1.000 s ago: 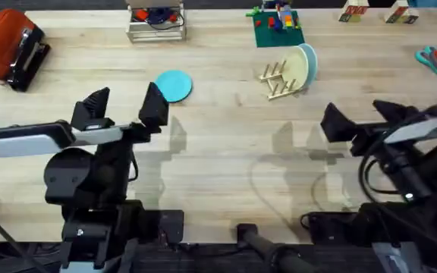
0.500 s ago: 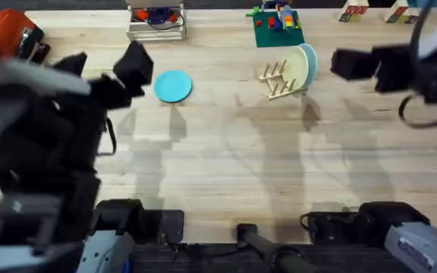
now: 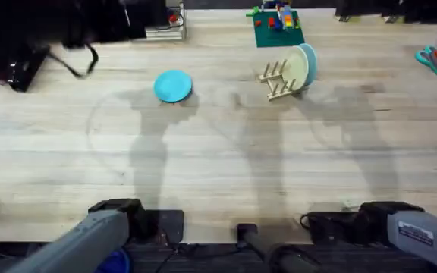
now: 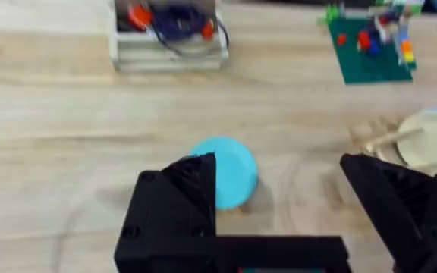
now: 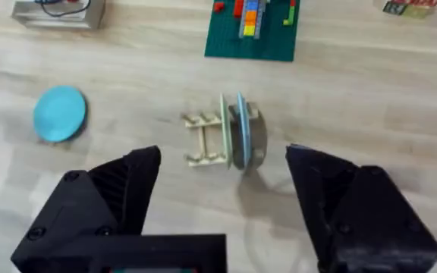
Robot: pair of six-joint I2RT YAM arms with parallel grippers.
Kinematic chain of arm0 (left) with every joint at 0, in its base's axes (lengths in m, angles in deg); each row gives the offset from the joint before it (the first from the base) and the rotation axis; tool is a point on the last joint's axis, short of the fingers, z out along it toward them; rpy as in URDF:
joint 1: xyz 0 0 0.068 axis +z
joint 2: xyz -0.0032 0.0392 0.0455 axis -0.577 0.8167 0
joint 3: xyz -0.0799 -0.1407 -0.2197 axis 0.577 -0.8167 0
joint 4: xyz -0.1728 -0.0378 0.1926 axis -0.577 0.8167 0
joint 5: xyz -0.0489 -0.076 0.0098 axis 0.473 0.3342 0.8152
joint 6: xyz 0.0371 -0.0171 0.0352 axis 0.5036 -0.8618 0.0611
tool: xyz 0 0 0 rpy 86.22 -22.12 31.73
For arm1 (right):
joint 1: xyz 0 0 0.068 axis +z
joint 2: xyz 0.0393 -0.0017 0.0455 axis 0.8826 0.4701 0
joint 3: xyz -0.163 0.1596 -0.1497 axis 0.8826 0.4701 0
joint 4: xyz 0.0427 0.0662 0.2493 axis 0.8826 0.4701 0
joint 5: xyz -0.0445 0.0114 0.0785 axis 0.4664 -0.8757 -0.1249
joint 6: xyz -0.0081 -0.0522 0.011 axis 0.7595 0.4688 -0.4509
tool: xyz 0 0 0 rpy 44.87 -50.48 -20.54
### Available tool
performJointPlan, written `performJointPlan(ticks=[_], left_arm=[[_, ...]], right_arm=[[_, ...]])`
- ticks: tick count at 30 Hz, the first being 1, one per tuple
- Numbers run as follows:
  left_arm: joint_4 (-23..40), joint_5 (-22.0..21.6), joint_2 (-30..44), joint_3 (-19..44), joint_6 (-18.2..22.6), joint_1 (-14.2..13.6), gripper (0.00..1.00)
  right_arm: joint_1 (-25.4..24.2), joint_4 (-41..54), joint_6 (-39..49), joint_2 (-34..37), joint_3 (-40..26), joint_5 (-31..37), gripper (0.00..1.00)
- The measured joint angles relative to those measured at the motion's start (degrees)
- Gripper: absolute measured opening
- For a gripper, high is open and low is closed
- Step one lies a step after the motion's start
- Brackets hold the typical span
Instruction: Pick up the plates from the table one by one and place each into a slot on the dish rack.
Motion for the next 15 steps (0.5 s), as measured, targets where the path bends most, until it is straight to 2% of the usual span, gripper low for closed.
performJointPlan(ticks=[4, 8, 11, 15], left_arm=[[11.5, 1.6, 8.6, 12.1, 0.6, 0.2, 0.993], [19.3, 2.2, 13.9, 20.9, 0.9, 0.2, 0.992], [20.8, 2.4, 15.5, 23.9, 0.9, 0.2, 0.993], [21.1, 2.4, 15.6, 24.2, 0.9, 0.2, 0.993]], right_arm=[[0.0, 6.9, 0.0, 0.4, -4.6, -0.4, 0.995], [0.0, 11.7, 0.0, 0.4, -6.6, -0.5, 0.995], [0.0, 12.4, 0.0, 0.4, -6.8, -0.5, 0.995], [0.0, 12.6, 0.0, 0.4, -6.8, -0.5, 0.995]])
